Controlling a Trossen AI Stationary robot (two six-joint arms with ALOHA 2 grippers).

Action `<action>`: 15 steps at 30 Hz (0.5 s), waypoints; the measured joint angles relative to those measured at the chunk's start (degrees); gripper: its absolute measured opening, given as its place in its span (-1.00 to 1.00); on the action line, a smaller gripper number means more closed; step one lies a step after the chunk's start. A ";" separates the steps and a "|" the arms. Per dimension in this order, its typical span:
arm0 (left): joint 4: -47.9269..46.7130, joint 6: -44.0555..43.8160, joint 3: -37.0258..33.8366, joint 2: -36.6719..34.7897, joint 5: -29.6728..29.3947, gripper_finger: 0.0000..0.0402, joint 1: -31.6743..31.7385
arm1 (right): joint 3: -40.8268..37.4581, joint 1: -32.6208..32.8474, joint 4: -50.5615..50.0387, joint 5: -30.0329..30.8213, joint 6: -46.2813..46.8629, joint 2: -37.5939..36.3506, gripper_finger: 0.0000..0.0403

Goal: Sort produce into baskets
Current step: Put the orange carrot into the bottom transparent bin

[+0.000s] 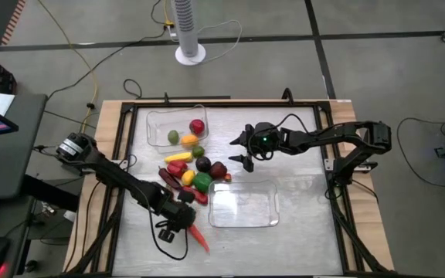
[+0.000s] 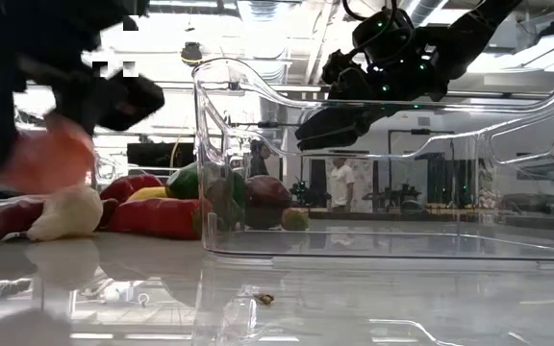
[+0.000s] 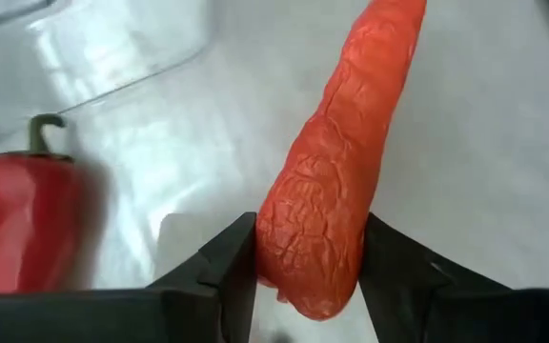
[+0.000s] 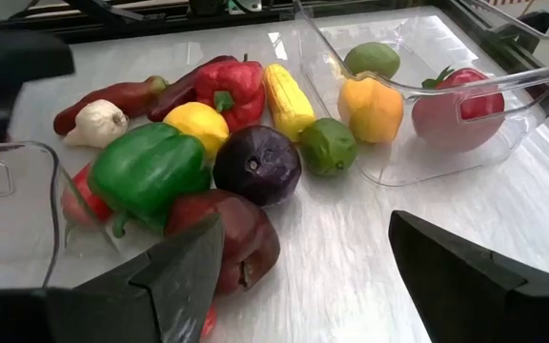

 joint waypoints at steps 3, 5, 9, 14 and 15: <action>0.06 0.04 0.56 -3.35 1.39 -0.30 0.00 | 0.00 0.00 -0.67 0.00 -0.02 0.00 0.61; 0.22 0.36 0.59 -6.59 -0.04 -0.31 -0.02 | 0.00 -0.18 -1.13 0.02 -0.02 0.00 0.61; 4.03 2.96 0.61 -11.96 -9.41 -0.30 0.56 | -0.02 -0.86 -3.37 0.02 -0.70 -0.68 0.61; 12.51 6.11 0.66 -11.95 -12.33 -0.29 4.09 | 1.10 -3.05 -9.00 0.04 -2.60 -5.11 0.61; 13.36 6.37 0.67 -11.15 -11.34 -0.29 5.07 | 1.16 -3.50 -10.07 0.06 -2.64 -6.37 0.61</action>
